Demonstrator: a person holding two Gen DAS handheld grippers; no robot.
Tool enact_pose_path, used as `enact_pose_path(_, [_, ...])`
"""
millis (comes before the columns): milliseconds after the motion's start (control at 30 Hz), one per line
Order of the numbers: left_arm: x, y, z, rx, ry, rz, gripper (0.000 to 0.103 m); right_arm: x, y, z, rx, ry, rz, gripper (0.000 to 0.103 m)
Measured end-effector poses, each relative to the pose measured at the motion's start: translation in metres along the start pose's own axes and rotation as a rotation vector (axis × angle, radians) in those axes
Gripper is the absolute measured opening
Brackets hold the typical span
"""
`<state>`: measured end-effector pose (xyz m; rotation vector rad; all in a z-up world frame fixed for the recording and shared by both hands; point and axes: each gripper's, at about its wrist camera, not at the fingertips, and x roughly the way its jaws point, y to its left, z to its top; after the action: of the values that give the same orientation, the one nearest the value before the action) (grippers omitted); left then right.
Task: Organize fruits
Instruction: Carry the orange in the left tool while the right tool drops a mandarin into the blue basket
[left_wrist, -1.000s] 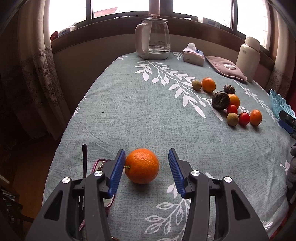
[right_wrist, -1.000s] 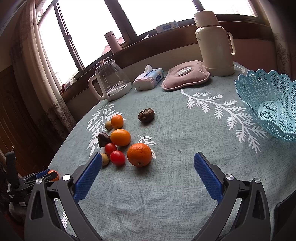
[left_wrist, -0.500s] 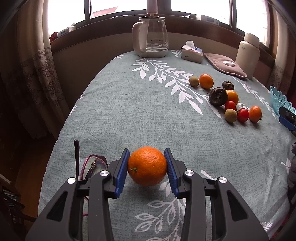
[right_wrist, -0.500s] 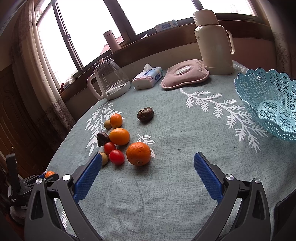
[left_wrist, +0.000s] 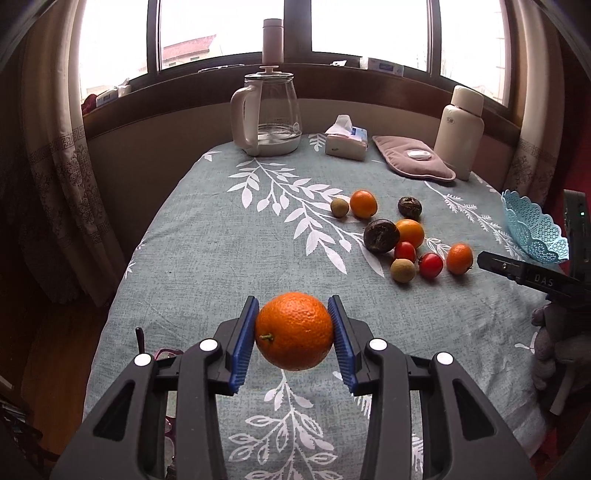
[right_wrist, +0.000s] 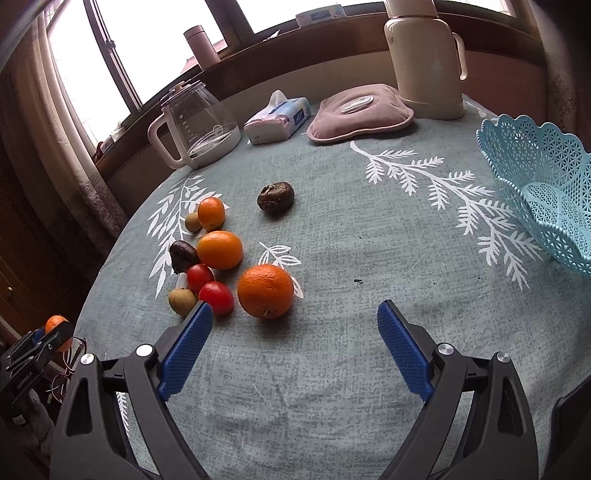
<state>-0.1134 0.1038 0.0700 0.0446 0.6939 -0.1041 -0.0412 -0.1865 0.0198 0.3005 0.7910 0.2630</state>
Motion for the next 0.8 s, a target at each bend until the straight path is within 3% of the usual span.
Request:
enact_pose_path(300, [0.004,-0.018,0.011,-0.007,-0.006,-0.044,0.039,0.030,0.033,0.009,-0.100,0.059,-0.061,0.060])
enact_pose_path(533, [0.011,-0.034,0.019,-0.017,-0.006,-0.082,0.039,0.042,0.036,0.010,-0.130,0.095,-0.120,0.041])
enact_pose_path(800, [0.015,-0.053,0.023,-0.027,-0.007,-0.106,0.039,0.024,0.023,0.006,-0.092,0.064,-0.133,0.041])
